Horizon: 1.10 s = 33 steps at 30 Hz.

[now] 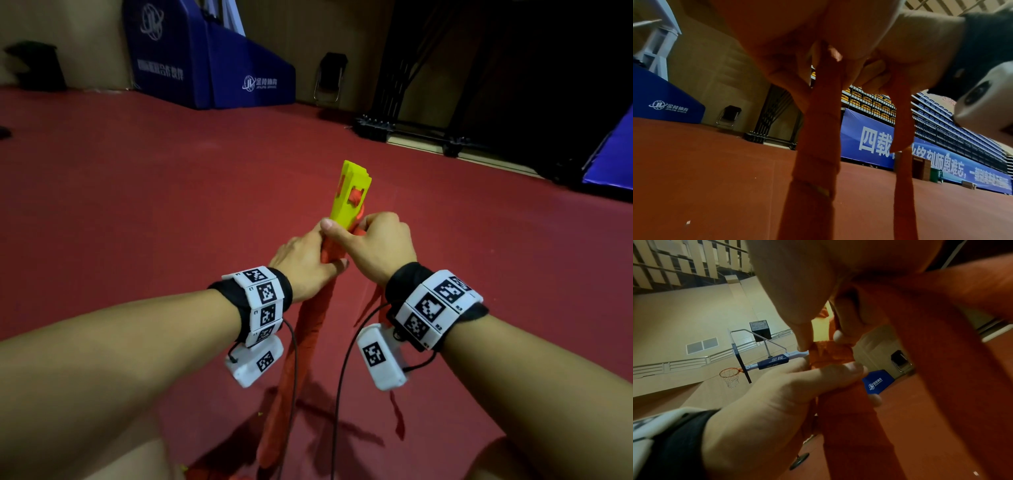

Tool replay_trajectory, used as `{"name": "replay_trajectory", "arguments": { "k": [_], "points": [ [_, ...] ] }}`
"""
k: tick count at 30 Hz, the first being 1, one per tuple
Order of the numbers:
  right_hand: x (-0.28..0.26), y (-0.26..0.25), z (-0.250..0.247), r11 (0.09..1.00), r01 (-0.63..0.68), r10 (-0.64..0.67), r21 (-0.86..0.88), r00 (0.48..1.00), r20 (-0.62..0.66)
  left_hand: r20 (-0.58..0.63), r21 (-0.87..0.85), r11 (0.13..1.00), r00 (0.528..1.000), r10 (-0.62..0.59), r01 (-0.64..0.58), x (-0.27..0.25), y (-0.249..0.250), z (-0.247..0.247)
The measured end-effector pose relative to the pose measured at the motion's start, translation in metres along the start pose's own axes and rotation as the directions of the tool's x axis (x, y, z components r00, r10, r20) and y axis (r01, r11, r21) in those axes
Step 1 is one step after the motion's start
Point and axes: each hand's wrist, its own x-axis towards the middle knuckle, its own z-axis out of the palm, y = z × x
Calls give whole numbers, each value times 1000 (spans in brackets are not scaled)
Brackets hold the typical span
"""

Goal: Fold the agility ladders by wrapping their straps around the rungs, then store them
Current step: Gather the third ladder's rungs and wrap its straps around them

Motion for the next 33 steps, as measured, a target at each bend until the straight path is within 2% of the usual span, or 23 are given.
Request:
{"name": "replay_trajectory", "arguments": {
  "k": [2, 5, 8, 11, 17, 23, 33],
  "points": [
    [1, 2, -1, 1000, 11, -11, -2, 1000, 26, 34, -15, 1000, 999, 17, -17, 1, -1, 0],
    [2, 6, -1, 998, 68, -67, -15, 995, 74, 88, -240, 970, 995, 51, -28, 5, -6, 0],
    [6, 11, 0, 994, 106, -106, 2, 990, 90, 66, -448, 894, 997, 43, -9, 10, -13, 2],
    [12, 15, -3, 994, 94, -96, 55, 995, 39, 33, -523, 852, 999, 26, -4, 13, -16, 3],
    [10, 16, -3, 992, 115, -115, 45, 993, 13, -4, -513, 858, 1000, 11, -12, 17, -27, 5],
    [12, 15, -7, 998, 57, -56, 31, 998, -5, -48, -510, 860, 998, -28, -1, 18, -25, 3],
    [6, 2, -2, 993, 21, -24, 118, 999, 25, -111, -337, 941, 994, 2, -39, 10, -19, -5]
  ]
}}
